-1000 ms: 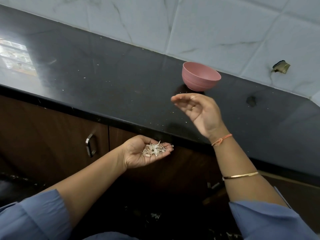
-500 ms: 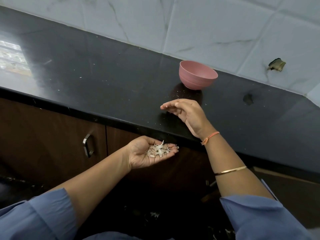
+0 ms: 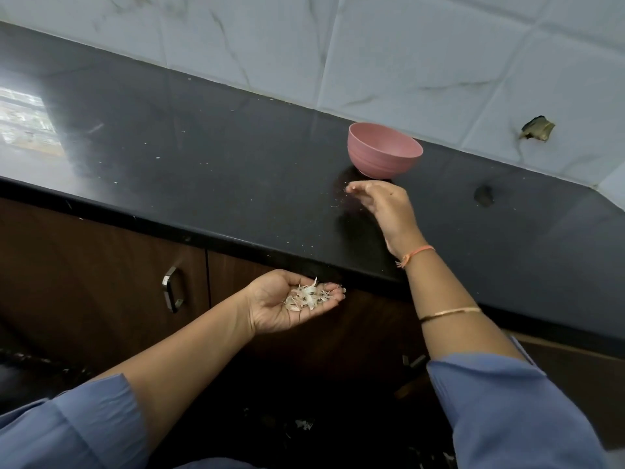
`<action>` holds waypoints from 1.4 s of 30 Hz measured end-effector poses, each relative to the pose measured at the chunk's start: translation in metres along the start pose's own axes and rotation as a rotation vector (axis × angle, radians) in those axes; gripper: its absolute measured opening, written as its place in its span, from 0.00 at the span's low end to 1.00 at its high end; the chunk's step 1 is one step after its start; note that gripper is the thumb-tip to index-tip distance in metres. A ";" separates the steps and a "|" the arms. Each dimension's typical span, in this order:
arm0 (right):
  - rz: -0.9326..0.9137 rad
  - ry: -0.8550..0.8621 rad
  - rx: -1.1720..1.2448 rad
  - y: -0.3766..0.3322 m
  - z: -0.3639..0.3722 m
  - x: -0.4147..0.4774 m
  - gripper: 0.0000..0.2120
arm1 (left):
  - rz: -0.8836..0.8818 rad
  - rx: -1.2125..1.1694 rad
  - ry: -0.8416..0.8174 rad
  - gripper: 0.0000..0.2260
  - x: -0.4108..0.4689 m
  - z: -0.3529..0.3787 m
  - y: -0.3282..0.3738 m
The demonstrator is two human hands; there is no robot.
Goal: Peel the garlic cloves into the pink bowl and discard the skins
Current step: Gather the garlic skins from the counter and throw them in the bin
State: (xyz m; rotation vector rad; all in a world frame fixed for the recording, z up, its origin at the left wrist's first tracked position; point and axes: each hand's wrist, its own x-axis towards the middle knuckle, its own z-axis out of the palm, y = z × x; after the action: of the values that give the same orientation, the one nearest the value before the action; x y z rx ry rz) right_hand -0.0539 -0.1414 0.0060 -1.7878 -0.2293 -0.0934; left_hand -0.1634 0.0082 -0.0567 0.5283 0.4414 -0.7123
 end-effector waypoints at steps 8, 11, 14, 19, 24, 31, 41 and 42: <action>-0.103 -0.386 -0.396 -0.008 0.023 -0.017 0.14 | -0.009 0.000 0.013 0.15 0.003 -0.002 0.001; -0.145 -0.577 -0.280 -0.015 0.032 -0.044 0.15 | -0.011 -0.005 0.008 0.15 0.002 -0.001 0.001; -0.168 -0.720 -0.117 -0.024 0.030 -0.061 0.16 | 0.006 0.004 0.006 0.15 0.002 -0.001 0.001; -0.100 -0.149 0.046 -0.014 0.003 -0.020 0.13 | 0.021 -0.002 0.019 0.14 -0.003 -0.003 0.002; 0.052 -0.049 -0.475 0.010 -0.014 0.013 0.14 | 0.025 -0.008 0.023 0.15 -0.006 -0.005 0.004; -0.132 -0.551 -0.313 -0.017 0.034 -0.042 0.15 | 0.031 -0.009 0.010 0.14 -0.007 -0.005 0.004; 0.023 -0.049 -0.409 -0.001 -0.002 -0.008 0.13 | 0.057 -0.003 0.011 0.14 -0.010 -0.009 0.005; 0.003 -0.142 -0.447 -0.002 0.001 -0.009 0.13 | 0.063 0.000 0.012 0.14 -0.010 -0.010 0.006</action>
State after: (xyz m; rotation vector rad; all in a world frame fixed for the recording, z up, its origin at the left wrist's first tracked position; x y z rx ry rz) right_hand -0.0633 -0.1405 0.0063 -2.2431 -0.3271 -0.0151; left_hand -0.1681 0.0225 -0.0569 0.5446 0.4342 -0.6492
